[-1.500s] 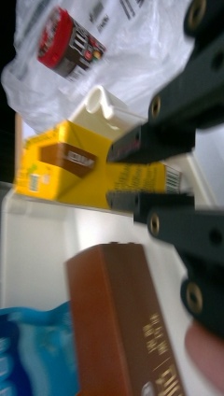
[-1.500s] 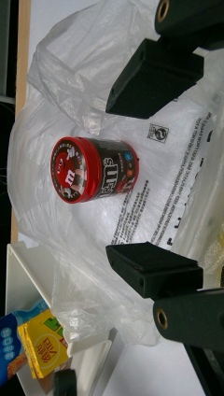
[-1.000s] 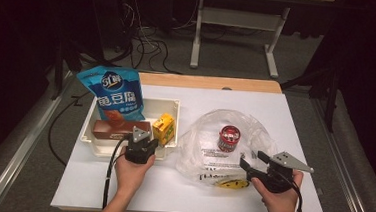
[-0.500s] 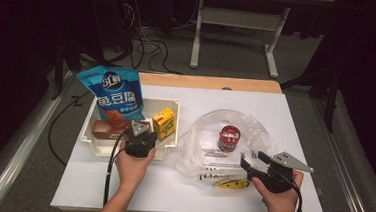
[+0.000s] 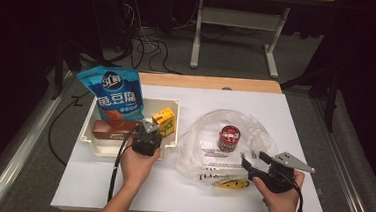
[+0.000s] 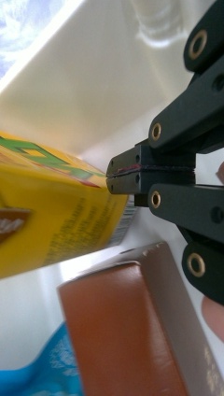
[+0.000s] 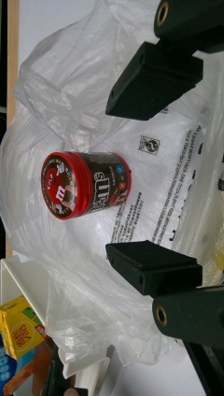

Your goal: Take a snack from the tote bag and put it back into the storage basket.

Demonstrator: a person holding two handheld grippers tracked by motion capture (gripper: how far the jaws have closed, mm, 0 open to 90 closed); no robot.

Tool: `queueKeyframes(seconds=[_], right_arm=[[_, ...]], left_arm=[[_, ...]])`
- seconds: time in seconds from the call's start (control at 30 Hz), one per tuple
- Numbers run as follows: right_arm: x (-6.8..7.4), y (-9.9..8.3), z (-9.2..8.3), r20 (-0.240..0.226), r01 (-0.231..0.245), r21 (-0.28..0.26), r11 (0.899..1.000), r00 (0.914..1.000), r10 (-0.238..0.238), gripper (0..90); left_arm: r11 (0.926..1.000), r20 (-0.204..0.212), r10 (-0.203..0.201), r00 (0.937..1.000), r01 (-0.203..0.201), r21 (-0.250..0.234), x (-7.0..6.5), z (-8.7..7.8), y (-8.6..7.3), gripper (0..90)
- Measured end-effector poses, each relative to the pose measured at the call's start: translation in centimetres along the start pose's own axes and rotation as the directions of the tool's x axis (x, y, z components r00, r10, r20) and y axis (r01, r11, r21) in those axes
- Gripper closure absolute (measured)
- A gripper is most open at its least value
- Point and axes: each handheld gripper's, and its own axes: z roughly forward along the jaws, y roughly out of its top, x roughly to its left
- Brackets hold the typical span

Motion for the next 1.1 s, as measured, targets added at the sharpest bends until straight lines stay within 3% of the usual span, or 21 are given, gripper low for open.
queueKeyframes(seconds=[0.03, 0.1, 0.17, 0.3, 0.43, 0.47, 0.57, 0.63, 0.8, 0.93, 1.1], right_arm=[[0.0, 0.0, 0.0, 0.001, 0.000, 0.001, 1.000, 1.0000, 0.000, 29.0], [0.0, 0.0, 0.1, -0.001, 0.001, 0.001, 1.000, 1.0000, -0.001, 29.0], [0.0, 0.0, 0.0, 0.003, 0.002, 0.000, 1.000, 1.0000, -0.002, 29.0], [0.1, 0.0, -0.1, 0.012, 0.005, -0.005, 1.000, 0.9999, -0.005, 29.0], [0.1, 0.0, 0.0, 0.013, 0.007, 0.002, 1.000, 0.9999, -0.007, 29.0], [0.1, -0.1, 0.1, 0.012, 0.006, 0.003, 1.000, 0.9999, -0.006, 29.0], [0.2, -0.1, 0.2, 0.010, 0.010, 0.006, 1.000, 0.9999, -0.011, 29.0], [0.3, -0.1, 0.2, 0.010, 0.012, 0.007, 1.000, 0.9999, -0.012, 29.0], [0.3, -0.2, 0.3, 0.010, 0.012, 0.010, 1.000, 0.9999, -0.013, 29.1], [0.2, -0.2, 0.3, 0.009, 0.010, 0.011, 1.000, 0.9999, -0.010, 29.3], [0.2, -0.3, 0.3, 0.008, 0.012, 0.015, 1.000, 0.9999, -0.012, 29.3]], left_arm=[[1.0000, 0.000, -0.003, 1.0000, 0.003, -0.003, -0.1, -0.1, 0.2, 89.7], [0.9985, 0.023, -0.054, 0.9983, 0.054, -0.003, 0.0, -0.1, 0.5, 87.9], [0.9993, 0.010, -0.038, 0.9992, 0.037, 0.010, 0.2, 0.3, 0.5, 88.7], [0.9982, 0.069, -0.054, 0.9961, 0.052, 0.030, 0.8, 1.2, 0.4, 90.0], [0.9973, 0.068, -0.072, 0.9951, 0.071, 0.018, 1.0, 1.7, 0.4, 90.0], [0.9982, 0.059, -0.058, 0.9965, 0.057, 0.019, 0.9, 1.9, 0.4, 90.0], [0.9993, 0.007, 0.035, 0.9993, -0.036, 0.009, 0.6, 2.0, 1.0, 90.0], [0.9993, 0.007, 0.037, 0.9993, -0.037, 0.008, 0.8, 2.2, 1.5, 90.0], [0.9970, -0.045, 0.078, 0.9959, -0.078, 0.005, 1.0, 3.2, 2.0, 90.0], [0.9959, -0.066, 0.090, 0.9938, -0.090, -0.005, 0.9, 3.8, 2.3, 90.0], [1.0000, -0.084, 0.009, 0.9964, -0.009, -0.001, 0.8, 4.1, 2.8, 90.0]])
